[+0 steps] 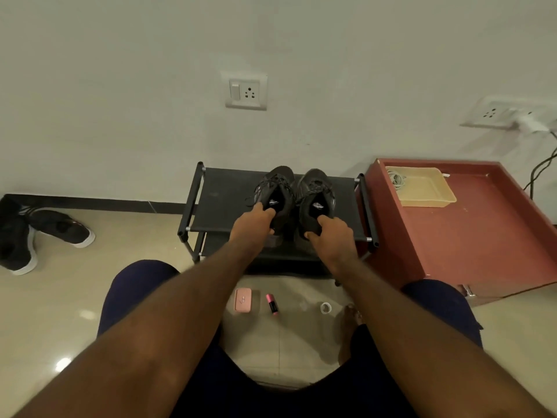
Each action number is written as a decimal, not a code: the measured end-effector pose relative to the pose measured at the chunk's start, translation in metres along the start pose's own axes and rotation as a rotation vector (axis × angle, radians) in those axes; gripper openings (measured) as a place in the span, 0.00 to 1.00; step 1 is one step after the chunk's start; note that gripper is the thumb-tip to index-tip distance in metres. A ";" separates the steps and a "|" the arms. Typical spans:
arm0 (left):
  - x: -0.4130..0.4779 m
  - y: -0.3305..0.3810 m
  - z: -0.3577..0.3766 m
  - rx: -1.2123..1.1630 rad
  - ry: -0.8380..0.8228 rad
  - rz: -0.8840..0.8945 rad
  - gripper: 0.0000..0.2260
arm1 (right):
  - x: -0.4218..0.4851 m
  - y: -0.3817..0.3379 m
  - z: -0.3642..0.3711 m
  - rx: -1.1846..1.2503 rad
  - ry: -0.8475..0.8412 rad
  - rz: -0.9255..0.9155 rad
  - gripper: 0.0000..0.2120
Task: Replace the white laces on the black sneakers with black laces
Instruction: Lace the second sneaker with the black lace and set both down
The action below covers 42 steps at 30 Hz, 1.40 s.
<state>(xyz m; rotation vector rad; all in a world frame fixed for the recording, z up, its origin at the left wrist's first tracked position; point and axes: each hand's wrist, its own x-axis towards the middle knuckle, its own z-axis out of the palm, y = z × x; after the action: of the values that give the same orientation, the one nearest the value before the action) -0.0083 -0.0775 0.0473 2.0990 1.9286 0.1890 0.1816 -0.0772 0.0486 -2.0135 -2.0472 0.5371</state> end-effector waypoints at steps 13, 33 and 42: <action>-0.112 0.025 -0.004 -0.005 -0.063 0.007 0.15 | -0.116 -0.007 -0.022 0.086 -0.082 -0.035 0.11; -0.145 0.037 0.030 -0.066 -0.228 -0.012 0.12 | -0.129 0.013 -0.008 0.096 -0.397 0.016 0.08; -0.089 0.018 0.080 -0.050 -0.230 -0.112 0.12 | -0.073 0.032 0.050 0.185 -0.423 0.116 0.05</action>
<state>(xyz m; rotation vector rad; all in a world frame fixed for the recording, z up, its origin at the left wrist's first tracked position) 0.0233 -0.1760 -0.0150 1.8840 1.8765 -0.0266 0.1939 -0.1555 -0.0025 -2.0479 -2.0064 1.2183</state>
